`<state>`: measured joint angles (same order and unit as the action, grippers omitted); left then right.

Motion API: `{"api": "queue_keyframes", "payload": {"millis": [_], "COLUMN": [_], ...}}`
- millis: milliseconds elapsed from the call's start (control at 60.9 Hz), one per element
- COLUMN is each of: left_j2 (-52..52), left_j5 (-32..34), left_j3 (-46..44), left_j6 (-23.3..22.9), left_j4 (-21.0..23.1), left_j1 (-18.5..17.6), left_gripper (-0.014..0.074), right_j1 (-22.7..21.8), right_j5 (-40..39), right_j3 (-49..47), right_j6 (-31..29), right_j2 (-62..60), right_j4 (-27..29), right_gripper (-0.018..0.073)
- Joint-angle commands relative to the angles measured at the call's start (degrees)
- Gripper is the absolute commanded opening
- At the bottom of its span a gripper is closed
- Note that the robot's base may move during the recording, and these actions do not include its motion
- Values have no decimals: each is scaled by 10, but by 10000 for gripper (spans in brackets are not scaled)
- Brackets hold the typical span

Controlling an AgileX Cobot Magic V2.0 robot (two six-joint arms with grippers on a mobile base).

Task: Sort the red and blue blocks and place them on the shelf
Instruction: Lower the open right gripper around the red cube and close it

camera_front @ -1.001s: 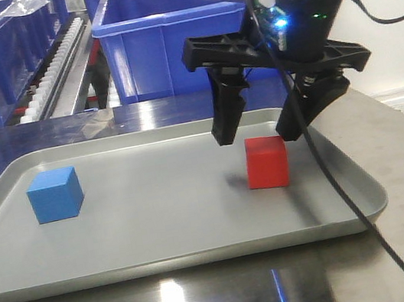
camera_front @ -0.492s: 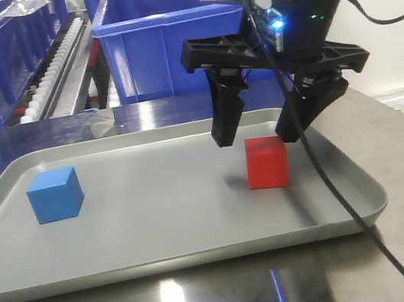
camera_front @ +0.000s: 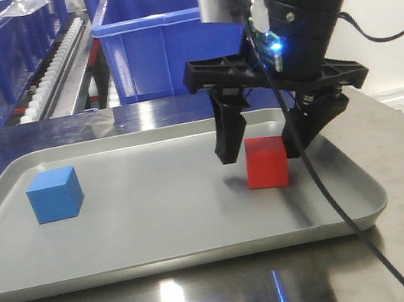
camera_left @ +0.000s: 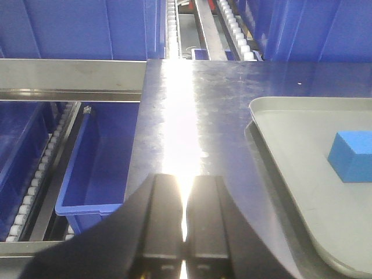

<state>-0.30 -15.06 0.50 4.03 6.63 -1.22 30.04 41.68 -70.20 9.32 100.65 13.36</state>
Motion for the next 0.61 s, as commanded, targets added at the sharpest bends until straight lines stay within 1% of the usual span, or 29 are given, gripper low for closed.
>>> {"api": "queue_keyframes", "payload": {"millis": [0,82,131,197,378,476,591], "left_j2": [-8,-8,-8,-8,-8,-8,-8], "left_j5": [48,48,48,48,48,48,48], "left_j3": [14,14,14,14,14,14,14], "left_j6": [-5,-5,-5,-5,-5,-5,-5], "left_j4": [1,1,1,1,1,1,1], "left_j1": [0,0,0,0,0,0,0], "left_gripper": [122,122,122,122,122,122,122], "right_j1": [0,0,0,0,0,0,0], "right_j5": [-12,-12,-12,-12,-10,-10,-12], "right_j3": [-21,-21,-21,-21,-21,-21,-21], "right_j6": [-2,-2,-2,-2,-2,-2,-2], "right_j2": [-25,-25,-25,-25,-25,-25,-26], "right_j4": [1,1,1,1,1,1,1], "right_gripper": [550,534,497,436,231,181,155]}}
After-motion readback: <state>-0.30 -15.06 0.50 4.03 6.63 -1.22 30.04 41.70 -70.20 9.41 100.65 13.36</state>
